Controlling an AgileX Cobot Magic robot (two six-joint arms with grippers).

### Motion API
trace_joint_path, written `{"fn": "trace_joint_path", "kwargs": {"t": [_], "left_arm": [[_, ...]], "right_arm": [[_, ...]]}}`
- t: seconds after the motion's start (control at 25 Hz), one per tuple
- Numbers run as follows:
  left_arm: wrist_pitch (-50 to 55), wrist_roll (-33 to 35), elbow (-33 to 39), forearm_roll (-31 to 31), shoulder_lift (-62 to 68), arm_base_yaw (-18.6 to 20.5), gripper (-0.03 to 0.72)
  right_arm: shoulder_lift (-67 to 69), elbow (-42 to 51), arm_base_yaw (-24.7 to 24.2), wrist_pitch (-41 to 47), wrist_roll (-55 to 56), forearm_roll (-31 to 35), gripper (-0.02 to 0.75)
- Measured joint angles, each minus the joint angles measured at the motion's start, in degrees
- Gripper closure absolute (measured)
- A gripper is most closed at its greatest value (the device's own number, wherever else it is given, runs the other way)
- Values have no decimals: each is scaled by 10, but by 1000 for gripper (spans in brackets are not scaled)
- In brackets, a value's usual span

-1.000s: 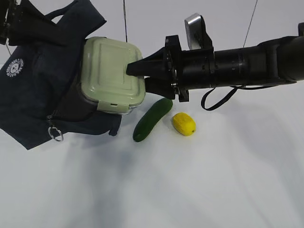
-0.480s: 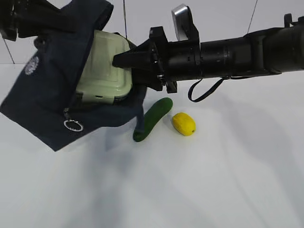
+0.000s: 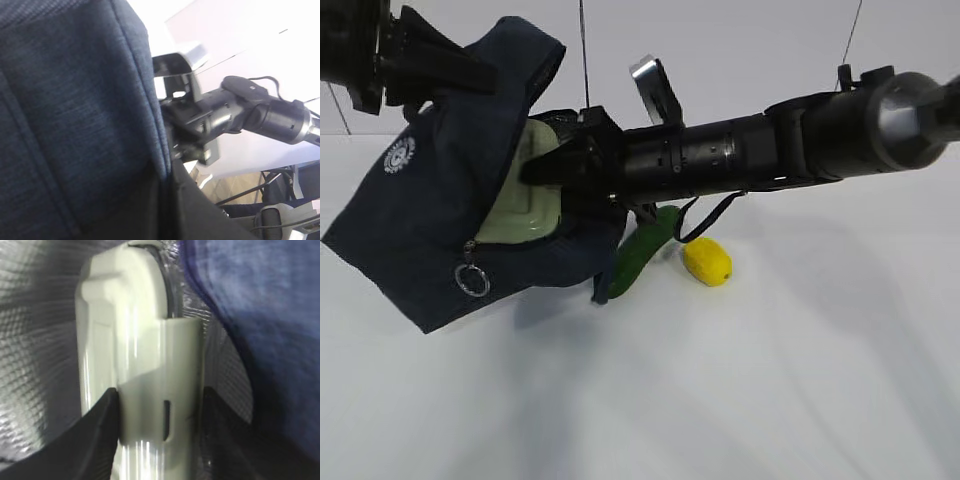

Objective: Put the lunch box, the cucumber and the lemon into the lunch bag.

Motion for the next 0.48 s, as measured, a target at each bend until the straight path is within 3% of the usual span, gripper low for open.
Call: {"fn": "trace_joint_path", "kwargs": {"t": [0.48], "left_arm": [[-27,15,-1,0,82,0,693]], "right_arm": [[115,-98,12,-26,33,3,390]]}}
